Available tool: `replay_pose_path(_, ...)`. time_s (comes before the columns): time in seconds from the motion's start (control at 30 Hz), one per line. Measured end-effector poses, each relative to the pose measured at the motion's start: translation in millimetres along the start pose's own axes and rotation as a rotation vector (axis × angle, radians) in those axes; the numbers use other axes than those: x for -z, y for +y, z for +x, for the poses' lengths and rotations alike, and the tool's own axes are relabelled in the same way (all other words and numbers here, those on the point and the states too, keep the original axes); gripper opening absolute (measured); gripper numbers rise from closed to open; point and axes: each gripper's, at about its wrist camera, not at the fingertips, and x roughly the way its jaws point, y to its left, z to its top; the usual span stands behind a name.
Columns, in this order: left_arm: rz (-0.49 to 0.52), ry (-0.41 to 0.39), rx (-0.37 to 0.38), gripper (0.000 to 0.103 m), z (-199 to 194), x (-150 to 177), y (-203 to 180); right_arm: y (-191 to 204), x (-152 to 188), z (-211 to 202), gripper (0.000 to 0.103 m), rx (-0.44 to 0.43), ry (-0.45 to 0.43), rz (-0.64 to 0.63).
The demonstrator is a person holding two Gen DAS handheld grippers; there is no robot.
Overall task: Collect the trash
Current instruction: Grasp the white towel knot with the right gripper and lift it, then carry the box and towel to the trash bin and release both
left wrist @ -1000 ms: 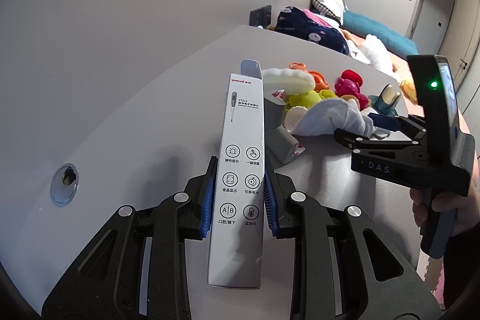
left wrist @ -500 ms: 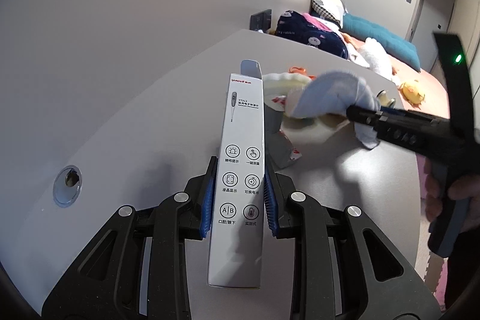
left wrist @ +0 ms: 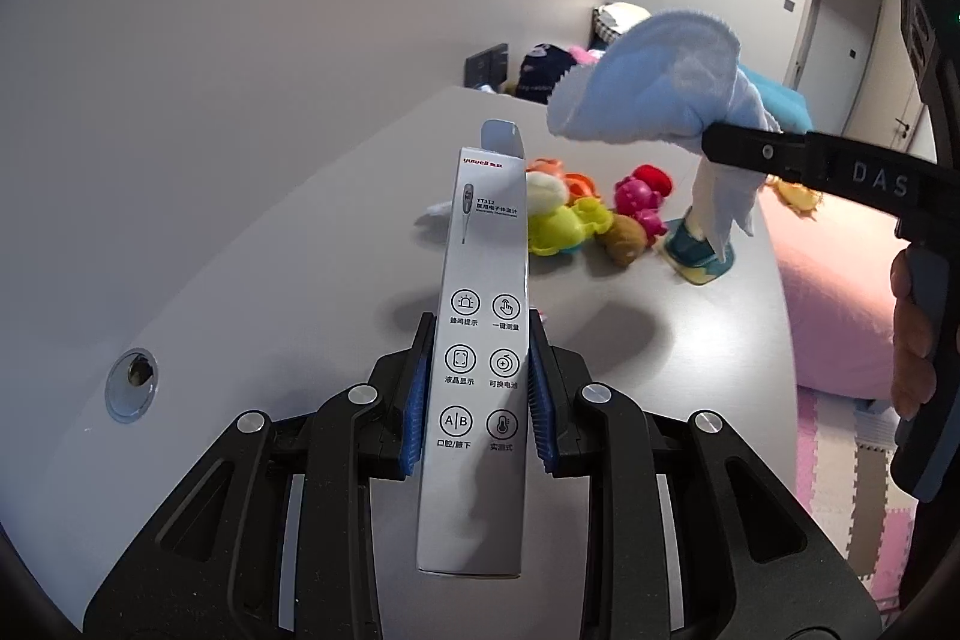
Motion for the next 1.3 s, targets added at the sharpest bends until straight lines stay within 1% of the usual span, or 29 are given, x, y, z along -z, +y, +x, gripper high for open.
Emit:
replay_pose_path(0.2,0.008,-0.011,0.014,0.028,-18,7,-14,-8,7,-27,0.043,0.004,-0.027,0.013)
replay_pose_path(0.57,0.04,-0.009,0.039,0.028,-33,19,-49,-35,38,-60,0.044,0.029,-0.025,0.052)
replay_pose_path(1.0,0.105,0.006,0.095,0.028,-25,13,-110,-84,68,-100,0.044,0.089,-0.047,0.122)
replay_pose_path(1.3,0.164,0.026,0.148,0.028,-14,13,-153,-124,84,-118,0.044,0.154,-0.043,0.181)
